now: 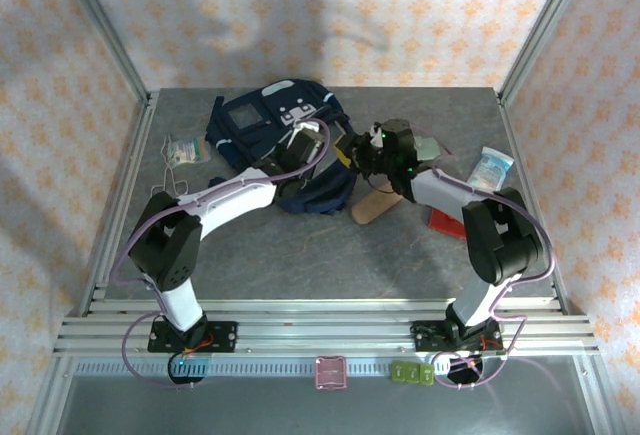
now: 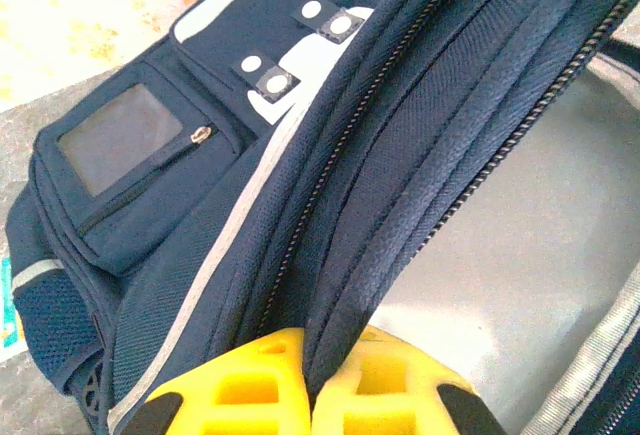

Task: Pack the student bag

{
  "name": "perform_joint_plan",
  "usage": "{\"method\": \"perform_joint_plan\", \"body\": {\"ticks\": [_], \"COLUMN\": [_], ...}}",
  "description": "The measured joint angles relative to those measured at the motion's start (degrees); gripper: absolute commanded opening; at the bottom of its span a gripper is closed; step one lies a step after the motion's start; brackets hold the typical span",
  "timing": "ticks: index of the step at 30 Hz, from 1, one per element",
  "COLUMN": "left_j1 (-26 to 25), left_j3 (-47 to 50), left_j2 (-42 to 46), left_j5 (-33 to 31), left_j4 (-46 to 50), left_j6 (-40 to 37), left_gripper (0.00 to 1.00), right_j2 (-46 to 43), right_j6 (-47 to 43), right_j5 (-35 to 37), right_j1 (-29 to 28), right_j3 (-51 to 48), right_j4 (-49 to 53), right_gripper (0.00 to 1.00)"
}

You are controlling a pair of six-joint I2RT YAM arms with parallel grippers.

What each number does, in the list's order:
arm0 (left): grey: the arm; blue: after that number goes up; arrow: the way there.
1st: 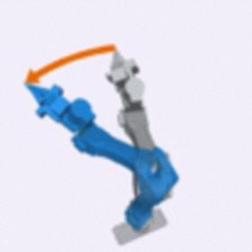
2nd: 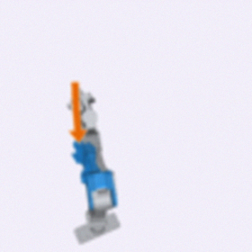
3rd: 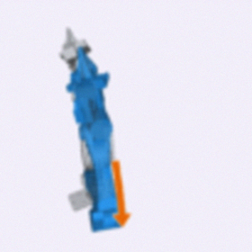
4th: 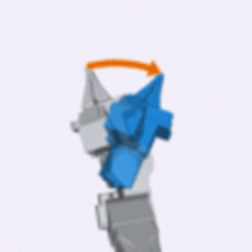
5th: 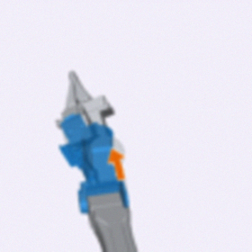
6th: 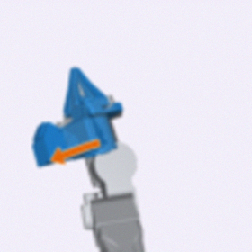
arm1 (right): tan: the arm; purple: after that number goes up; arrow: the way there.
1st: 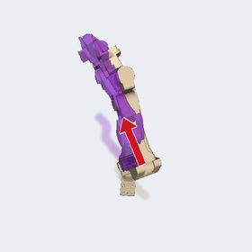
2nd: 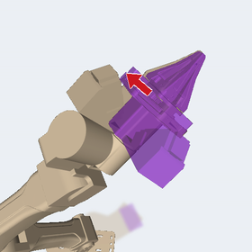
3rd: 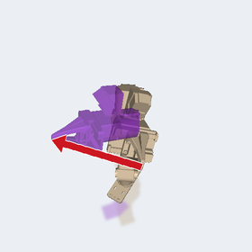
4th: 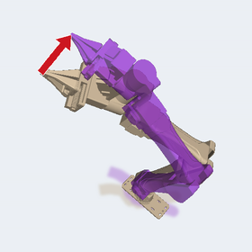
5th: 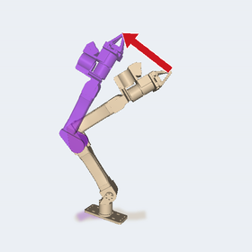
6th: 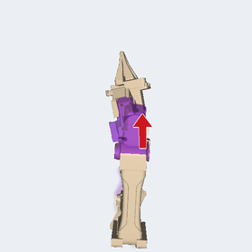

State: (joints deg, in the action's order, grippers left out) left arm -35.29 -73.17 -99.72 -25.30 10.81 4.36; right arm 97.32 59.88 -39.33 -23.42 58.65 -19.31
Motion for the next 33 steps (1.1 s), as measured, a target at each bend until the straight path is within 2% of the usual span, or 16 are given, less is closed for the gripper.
{"method": "perform_joint_plan", "body": {"ticks": [4, 10, 13, 19, 21, 24, 29, 30, 31, 33], "left_j1": [0.59, 0.9, 0.96, 1.7, 1.92, 1.95, 2.67, 2.89, 3.19, 3.72], "left_j3": [-1.05, -1.9, -1.9, -1.9, -1.79, -1.31, -0.87, -0.85, -0.85, -0.63], "left_j2": [1.4, 2.54, 3.82, 6.71, 6.71, 6.71, 6.71, 6.71, 6.73, 6.84], "left_j5": [1.05, 1.07, 0.63, 1.31, 1.92, 2.32, 2.56, 2.58, 2.6, 2.58], "left_j4": [1.03, 1.6, 1.57, 1.46, 1.44, 1.01, 0.39, 0.33, 0.22, 0.07], "left_j6": [-0.09, -1.36, -2.01, -2.47, -2.32, -1.84, -1.2, -1.2, -1.2, -1.2], "left_gripper": [0.0, 0.0, 0.0, 0.0, 0.0, 0.0, 0.0, 0.0, 0.0, 0.0], "right_j2": [1.49, 13.11, 16.68, 16.59, 15.87, 13.27, 4.5, 2.64, 0.74, -2.47], "right_j6": [-1.57, -3.61, -3.17, -3.32, -4.66, -7.65, -11.52, -11.96, -12.15, -12.2], "right_j5": [1.31, 3.06, 4.46, 5.16, 5.84, 8.61, 16.83, 18.6, 20.44, 24.06], "right_j1": [-1.09, -5.77, -6.34, -6.29, -6.29, -6.27, -6.1, -6.01, -5.99, -5.79], "right_j3": [0.22, 9.07, 8.9, 7.69, 8.5, 10.38, 12.96, 13.38, 13.68, 13.99], "right_j4": [0.66, 4.39, 6.69, 7.48, 9.73, 15.39, 27.69, 30.16, 32.74, 37.97], "right_gripper": [0.28, 0.24, 0.24, 0.31, 0.38, 0.56, 0.8, 0.93, 1.0, 1.0]}}
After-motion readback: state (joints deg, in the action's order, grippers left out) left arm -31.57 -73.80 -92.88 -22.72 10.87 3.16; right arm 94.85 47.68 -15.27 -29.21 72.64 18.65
